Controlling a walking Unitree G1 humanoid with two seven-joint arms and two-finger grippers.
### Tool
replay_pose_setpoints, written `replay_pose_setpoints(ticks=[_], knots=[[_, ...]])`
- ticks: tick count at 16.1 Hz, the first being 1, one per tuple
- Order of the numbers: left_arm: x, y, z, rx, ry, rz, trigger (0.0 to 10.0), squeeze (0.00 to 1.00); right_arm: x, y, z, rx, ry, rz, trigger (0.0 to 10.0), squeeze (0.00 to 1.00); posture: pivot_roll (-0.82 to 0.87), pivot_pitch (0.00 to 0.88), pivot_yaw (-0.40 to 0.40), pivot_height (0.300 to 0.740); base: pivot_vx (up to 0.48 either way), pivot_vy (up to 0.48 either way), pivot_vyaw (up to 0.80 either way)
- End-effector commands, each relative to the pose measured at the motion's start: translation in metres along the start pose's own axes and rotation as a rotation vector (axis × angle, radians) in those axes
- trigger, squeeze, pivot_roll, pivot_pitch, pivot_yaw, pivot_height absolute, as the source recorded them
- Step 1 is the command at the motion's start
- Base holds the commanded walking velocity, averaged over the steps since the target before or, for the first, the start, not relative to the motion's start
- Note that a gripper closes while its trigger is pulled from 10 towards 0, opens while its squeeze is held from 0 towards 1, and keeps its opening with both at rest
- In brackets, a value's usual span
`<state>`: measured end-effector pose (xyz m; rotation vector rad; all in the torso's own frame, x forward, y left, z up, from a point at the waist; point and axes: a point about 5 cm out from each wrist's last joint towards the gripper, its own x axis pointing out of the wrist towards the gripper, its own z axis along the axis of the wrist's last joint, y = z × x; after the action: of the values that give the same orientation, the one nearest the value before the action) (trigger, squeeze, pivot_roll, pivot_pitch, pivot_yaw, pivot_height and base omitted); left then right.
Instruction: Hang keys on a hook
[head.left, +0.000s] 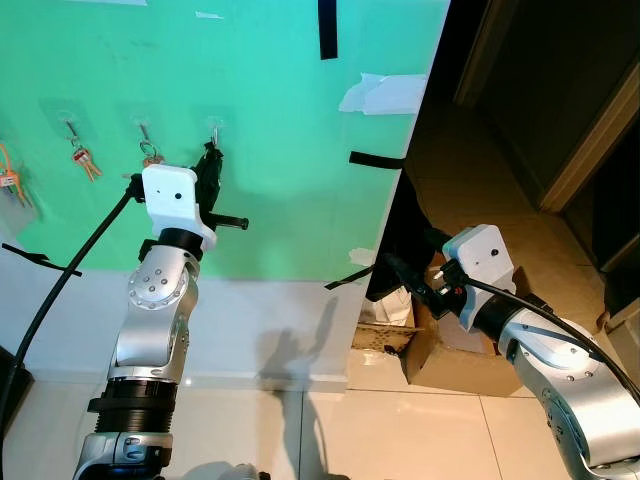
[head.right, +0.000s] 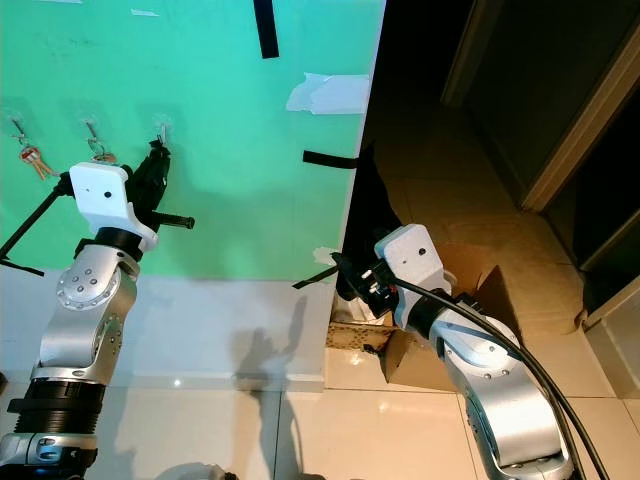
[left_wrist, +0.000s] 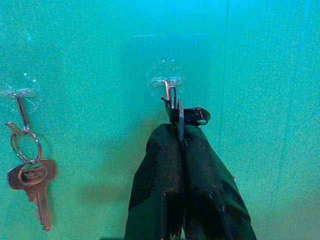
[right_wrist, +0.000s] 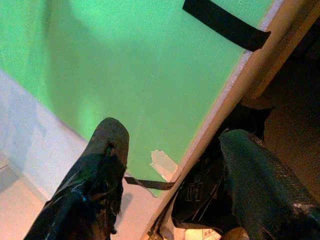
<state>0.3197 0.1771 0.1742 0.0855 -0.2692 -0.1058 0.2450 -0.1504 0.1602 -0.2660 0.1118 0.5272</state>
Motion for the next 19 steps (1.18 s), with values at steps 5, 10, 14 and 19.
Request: replay_pose_setpoints(ticks=[5,10,14,19], knots=[[0.006,0.003,0.007,0.026,-0.016,0.023,10.0,0.00,-0.002,-0.001,0.005,-0.009,-0.015,0.002,10.0,0.00,-0.13,0.000,-0.042,0.740,0.000,0.000,0.00],[0.001,0.011,-0.016,0.086,0.145,0.053,10.0,0.00,-0.001,0.000,0.005,-0.011,-0.013,0.010,10.0,0.00,-0.12,0.000,-0.047,0.740,0.000,0.000,0.00],[-0.003,0.009,-0.017,0.076,0.145,0.048,10.0,0.00,-0.001,0.001,0.004,-0.011,-0.010,0.015,10.0,0.00,-0.12,0.000,-0.046,0.740,0.000,0.000,0.00],[-0.006,-0.002,0.008,-0.005,-0.018,-0.020,10.0,0.00,-0.002,0.001,0.004,-0.010,-0.007,0.012,10.0,0.00,-0.12,0.000,-0.044,0.740,0.000,0.000,0.00]])
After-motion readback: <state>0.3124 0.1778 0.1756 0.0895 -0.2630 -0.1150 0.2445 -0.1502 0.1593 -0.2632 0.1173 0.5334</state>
